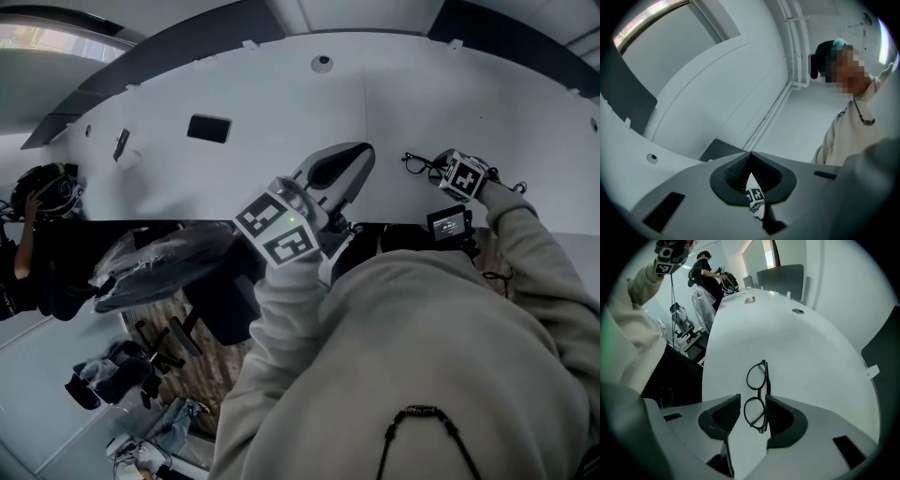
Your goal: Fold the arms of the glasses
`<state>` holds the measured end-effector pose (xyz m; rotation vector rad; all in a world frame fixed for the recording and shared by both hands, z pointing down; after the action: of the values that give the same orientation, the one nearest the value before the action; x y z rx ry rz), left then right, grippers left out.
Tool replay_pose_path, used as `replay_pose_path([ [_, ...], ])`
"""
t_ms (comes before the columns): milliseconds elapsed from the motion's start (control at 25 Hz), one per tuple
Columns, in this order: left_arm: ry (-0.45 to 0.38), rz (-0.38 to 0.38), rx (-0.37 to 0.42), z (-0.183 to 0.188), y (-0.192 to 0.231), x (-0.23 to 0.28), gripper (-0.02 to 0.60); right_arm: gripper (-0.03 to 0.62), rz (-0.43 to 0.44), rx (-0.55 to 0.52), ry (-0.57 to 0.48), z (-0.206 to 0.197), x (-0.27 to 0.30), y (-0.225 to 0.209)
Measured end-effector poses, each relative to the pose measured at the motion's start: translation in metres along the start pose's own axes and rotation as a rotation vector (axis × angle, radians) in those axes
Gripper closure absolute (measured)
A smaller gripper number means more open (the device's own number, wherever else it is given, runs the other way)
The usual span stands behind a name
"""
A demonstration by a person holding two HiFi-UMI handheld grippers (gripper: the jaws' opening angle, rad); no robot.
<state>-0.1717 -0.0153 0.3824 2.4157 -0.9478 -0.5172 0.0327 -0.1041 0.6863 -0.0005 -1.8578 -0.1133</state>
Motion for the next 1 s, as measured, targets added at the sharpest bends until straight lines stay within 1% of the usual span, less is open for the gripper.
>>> replay_pose_path([
  [120, 0.014, -0.018, 0.006, 0.002, -0.001, 0.009, 0.577, 0.45, -0.032, 0.052, -0.033, -0.003, -0.018, -0.009],
  [200, 0.026, -0.033, 0.012, 0.002, -0.003, 0.015, 0.575, 0.45, -0.056, 0.131, -0.092, -0.002, -0.034, -0.017],
  [280, 0.036, -0.044, 0.018, 0.0, -0.002, 0.023, 0.577, 0.451, -0.083, 0.249, -0.19, 0.001, -0.057, -0.027],
  [360, 0.045, -0.052, 0.023, -0.002, 0.0, 0.032, 0.577, 0.451, -0.111, 0.387, -0.319, 0.003, -0.087, -0.038],
  [440, 0.05, -0.062, 0.016, -0.003, 0.001, 0.04, 0.576, 0.464, -0.175, 0.483, -0.454, 0.008, -0.123, -0.045],
  [520, 0.056, -0.077, 0.015, -0.001, 0.0, 0.052, 0.577, 0.495, -0.244, 0.525, -0.569, 0.012, -0.161, -0.049],
  [560, 0.064, -0.086, 0.022, 0.0, -0.001, 0.059, 0.577, 0.514, -0.26, 0.55, -0.621, 0.014, -0.18, -0.05],
  [680, 0.089, -0.111, 0.048, 0.002, -0.006, 0.082, 0.577, 0.548, -0.237, 0.651, -0.782, 0.017, -0.23, -0.051],
  [760, 0.1, -0.131, 0.059, 0.002, -0.009, 0.094, 0.577, 0.56, -0.218, 0.707, -0.866, 0.017, -0.257, -0.05],
  [880, 0.112, -0.153, 0.073, 0.0, -0.013, 0.108, 0.577, 0.569, -0.222, 0.727, -0.939, 0.018, -0.286, -0.046],
  [1000, 0.124, -0.157, 0.098, -0.001, -0.015, 0.117, 0.577, 0.571, -0.251, 0.723, -0.964, 0.016, -0.305, -0.042],
])
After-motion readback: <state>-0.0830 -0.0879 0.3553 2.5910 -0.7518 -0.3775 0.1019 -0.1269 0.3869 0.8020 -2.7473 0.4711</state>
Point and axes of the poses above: the fingertips, and each gripper's own axes: x forward along the fingers, y to its left, z out of its top, the point moved 4 cm from there along -x, backward along the fingers, and after that the axes turned 14 degrees about -z, right-handed, at the moved point
